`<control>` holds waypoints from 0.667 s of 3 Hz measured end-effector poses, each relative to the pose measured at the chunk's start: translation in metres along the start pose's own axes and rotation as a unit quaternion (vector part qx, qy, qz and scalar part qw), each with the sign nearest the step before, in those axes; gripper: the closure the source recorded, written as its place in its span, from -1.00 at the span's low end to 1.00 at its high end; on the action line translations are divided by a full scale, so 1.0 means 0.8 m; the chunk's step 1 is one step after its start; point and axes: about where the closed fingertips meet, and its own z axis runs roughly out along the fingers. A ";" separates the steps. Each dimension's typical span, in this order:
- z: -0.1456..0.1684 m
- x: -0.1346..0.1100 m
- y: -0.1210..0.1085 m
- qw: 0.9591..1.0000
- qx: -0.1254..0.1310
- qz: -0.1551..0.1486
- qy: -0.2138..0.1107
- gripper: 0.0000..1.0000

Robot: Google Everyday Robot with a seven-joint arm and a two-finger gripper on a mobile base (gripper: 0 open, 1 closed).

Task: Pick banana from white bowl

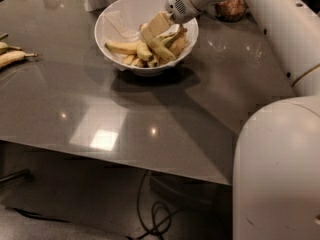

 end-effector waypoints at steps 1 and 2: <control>0.008 0.014 -0.007 0.999 -0.004 0.029 0.015 -0.10; 0.013 0.027 -0.008 0.998 -0.012 0.054 0.029 -0.04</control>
Offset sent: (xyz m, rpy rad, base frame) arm -0.0008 -0.0182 -0.0285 -0.0234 0.1705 -0.0846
